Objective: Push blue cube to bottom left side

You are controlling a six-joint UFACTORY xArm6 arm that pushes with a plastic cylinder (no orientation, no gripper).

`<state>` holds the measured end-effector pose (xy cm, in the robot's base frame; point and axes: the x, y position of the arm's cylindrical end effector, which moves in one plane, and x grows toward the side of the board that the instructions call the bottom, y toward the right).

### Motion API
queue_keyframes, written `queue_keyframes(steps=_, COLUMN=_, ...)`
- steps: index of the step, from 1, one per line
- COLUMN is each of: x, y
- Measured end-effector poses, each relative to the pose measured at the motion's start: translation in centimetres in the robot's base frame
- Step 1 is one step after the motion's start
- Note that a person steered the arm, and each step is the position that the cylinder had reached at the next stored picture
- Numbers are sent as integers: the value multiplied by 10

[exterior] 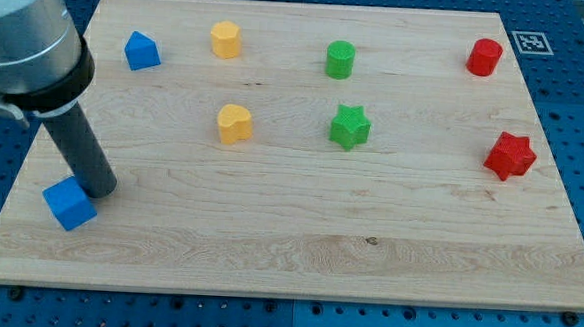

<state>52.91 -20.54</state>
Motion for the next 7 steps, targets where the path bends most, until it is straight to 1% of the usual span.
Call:
queue_keyframes(steps=1, x=13, y=1)
queue_keyframes(steps=2, x=5, y=-3)
queue_keyframes(steps=3, x=-32, y=-19)
queue_keyframes(steps=4, x=-10, y=-28)
queue_keyframes(steps=6, x=22, y=-25)
queue_keyframes(steps=7, x=27, y=-25)
